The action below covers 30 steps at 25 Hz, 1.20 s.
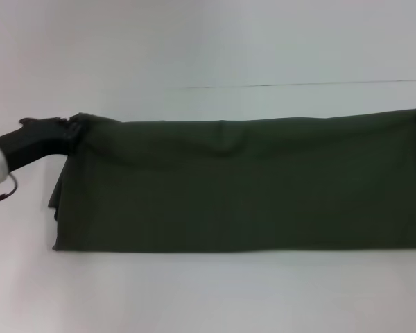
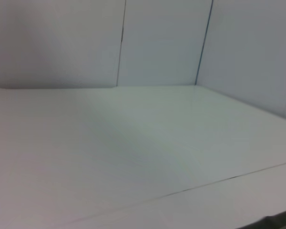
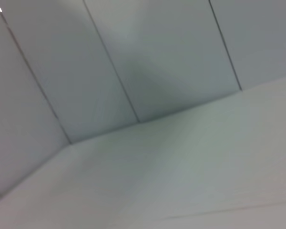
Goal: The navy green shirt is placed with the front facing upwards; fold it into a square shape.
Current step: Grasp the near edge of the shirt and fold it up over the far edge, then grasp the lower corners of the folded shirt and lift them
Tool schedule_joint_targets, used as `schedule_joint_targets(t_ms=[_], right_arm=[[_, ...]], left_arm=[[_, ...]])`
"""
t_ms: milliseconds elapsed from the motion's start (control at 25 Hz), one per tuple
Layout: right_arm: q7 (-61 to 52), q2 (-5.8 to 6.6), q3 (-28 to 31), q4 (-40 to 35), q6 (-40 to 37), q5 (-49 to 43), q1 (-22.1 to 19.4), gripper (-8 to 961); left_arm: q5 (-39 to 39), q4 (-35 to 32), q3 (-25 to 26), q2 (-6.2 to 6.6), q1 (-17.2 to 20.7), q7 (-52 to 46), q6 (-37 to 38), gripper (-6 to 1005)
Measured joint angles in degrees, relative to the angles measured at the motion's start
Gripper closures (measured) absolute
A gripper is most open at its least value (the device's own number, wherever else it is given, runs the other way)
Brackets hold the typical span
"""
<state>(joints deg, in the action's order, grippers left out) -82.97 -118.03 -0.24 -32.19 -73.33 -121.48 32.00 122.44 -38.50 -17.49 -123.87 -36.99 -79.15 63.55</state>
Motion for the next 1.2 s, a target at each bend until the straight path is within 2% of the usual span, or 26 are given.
schedule_joint_targets(t_ms=[80,200,440,600,840,1080,1200], right_arm=[[-0.11,-0.01,-0.97,0.50,1.95,0.00,0.76,928],[0.05,-0.02,-4.47,2.81,9.90,0.04,3.80,929],[0.37,-0.43,-7.25,3.95,17.20,0.08,6.25,919],[0.41,-0.76,-7.74,4.36,19.98,0.54,7.20,911],[0.85,-0.98,-7.94,5.31,21.82,1.20,7.45,901],[0.07,-1.32,-7.99,5.50,25.15,1.64,6.90,747],[-0.96,-1.25,-8.01,5.05,24.02,1.70,6.15,645]], left_arm=[[-0.01,1.84,-1.20,-0.06,-2.28,-0.01,-5.08,943],[-0.01,4.26,-1.96,-0.06,-5.09,0.02,-11.00,943],[-0.02,7.63,-2.43,0.16,-8.92,0.46,-20.26,942],[-0.02,8.91,-5.86,0.16,-9.48,0.56,-24.30,942],[-0.27,10.36,-7.96,-0.16,-9.06,3.40,-25.43,942],[-5.18,10.63,-7.70,-0.33,-8.49,3.34,-25.37,941],[-8.21,9.69,-7.57,-0.25,-7.64,3.06,-25.39,825]])
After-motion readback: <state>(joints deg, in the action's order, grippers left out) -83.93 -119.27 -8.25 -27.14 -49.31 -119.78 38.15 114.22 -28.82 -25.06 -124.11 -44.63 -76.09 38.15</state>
